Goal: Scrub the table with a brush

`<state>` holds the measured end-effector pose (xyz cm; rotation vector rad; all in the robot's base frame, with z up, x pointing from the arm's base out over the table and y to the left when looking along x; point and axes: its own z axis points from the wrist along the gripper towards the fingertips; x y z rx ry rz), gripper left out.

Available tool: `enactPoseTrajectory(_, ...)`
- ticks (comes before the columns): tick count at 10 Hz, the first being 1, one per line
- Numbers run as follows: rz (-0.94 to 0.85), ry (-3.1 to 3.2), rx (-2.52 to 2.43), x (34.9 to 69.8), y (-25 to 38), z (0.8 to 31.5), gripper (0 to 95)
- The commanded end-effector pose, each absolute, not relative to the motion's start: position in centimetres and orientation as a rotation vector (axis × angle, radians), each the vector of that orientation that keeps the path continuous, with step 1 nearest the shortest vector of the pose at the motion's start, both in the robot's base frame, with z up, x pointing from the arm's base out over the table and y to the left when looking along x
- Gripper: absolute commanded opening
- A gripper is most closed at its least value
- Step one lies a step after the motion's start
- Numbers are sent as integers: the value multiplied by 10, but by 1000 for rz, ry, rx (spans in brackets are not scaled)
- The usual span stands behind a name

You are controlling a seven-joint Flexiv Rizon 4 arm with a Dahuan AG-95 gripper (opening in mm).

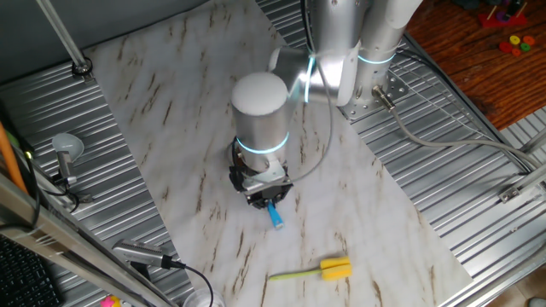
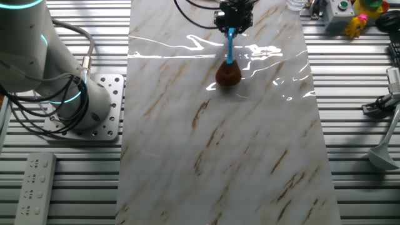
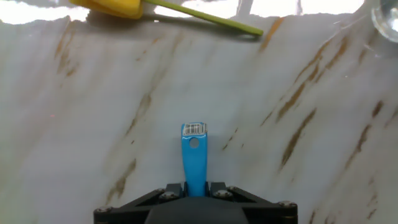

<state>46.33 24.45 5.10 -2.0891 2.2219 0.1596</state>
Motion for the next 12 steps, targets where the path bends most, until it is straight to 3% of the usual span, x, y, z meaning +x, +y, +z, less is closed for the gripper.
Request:
enactPoseTrajectory(1,142,2200,-2108,469,240,52,0)
enactPoseTrajectory(12,220,2080,-2061,482,216,58,0)
